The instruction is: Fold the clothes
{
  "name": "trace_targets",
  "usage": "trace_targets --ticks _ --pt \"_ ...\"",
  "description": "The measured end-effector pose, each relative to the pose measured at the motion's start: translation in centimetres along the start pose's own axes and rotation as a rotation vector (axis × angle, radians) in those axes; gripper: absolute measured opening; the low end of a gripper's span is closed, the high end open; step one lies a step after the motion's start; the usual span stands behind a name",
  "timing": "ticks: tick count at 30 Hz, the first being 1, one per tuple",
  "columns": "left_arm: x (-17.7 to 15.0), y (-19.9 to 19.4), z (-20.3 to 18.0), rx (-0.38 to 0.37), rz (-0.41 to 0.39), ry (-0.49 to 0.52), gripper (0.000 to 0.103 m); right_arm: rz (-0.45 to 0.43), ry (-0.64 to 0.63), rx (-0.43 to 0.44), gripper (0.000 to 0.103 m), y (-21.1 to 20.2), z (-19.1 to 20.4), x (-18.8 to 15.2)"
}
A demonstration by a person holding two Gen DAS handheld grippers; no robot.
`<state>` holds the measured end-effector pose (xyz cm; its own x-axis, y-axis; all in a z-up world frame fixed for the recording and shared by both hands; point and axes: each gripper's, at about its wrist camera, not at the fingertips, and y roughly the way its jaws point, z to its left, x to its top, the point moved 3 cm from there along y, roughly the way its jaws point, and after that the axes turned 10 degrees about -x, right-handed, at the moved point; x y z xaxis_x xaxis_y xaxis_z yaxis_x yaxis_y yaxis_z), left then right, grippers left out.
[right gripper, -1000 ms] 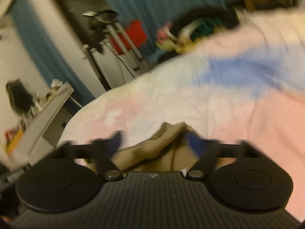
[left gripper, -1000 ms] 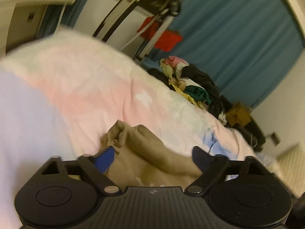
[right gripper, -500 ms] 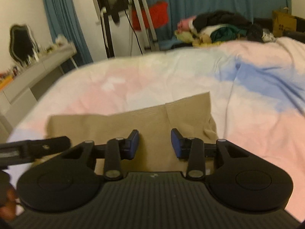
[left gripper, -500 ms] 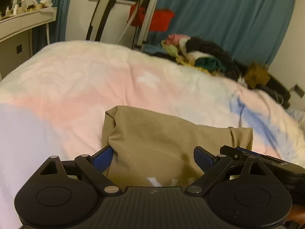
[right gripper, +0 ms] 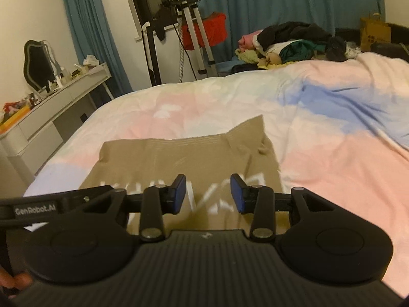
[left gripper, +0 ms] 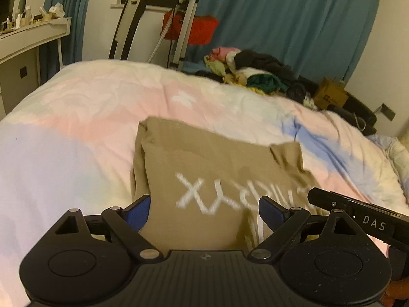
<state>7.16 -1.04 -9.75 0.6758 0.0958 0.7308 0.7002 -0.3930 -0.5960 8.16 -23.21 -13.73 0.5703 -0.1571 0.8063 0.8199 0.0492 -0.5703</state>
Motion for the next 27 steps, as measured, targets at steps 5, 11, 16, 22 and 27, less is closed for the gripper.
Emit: trace_targets --ticks 5,11,16,22,27 --pt "-1.6 0.8 -0.6 0.047 0.070 0.043 0.091 0.127 -0.032 -0.050 0.042 1.7 0.2 -2.4" --pt "-1.9 -2.5 0.2 -0.061 0.045 -0.071 0.093 0.142 0.006 -0.043 0.042 1.7 -0.2 -2.5" --pt "-3.3 -3.2 2.5 -0.193 0.104 -0.305 0.096 0.151 0.052 -0.036 0.042 1.7 -0.5 -2.5" --pt "-3.8 0.6 5.6 -0.229 0.141 -0.542 0.090 0.162 0.140 -0.027 0.042 1.5 -1.3 -2.4" --pt "-3.6 1.6 7.3 -0.214 0.057 -0.646 0.057 0.202 0.341 0.103 0.070 0.8 -2.5 -1.5"
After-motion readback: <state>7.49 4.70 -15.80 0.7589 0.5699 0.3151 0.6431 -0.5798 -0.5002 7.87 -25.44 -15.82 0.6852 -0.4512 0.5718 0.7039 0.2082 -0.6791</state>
